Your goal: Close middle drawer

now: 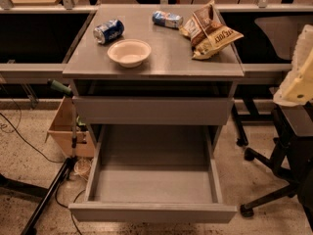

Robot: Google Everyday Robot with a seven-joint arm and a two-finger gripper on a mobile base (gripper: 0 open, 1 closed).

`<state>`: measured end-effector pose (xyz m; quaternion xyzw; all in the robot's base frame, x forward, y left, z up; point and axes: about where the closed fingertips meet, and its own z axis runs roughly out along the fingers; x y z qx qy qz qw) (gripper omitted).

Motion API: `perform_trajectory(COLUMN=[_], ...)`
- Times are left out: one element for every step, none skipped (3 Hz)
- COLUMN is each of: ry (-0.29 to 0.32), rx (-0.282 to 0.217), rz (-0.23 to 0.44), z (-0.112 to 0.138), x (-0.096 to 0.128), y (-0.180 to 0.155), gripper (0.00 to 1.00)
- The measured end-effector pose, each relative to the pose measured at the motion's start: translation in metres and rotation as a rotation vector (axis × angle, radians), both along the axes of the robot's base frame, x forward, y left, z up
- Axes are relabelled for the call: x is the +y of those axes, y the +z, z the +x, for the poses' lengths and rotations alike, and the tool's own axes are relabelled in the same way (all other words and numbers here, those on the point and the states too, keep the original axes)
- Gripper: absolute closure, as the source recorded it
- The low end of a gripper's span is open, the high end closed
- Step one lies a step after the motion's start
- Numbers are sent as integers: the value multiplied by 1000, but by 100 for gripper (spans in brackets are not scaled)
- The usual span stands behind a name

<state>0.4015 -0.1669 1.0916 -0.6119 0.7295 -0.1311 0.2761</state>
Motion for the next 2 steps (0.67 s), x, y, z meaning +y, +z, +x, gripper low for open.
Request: perform_trajectory(ry=[0,0], rx=[0,0], rz=[0,0], z=[0,0], x=[0,0], y=[0,0], gripper=[0,0])
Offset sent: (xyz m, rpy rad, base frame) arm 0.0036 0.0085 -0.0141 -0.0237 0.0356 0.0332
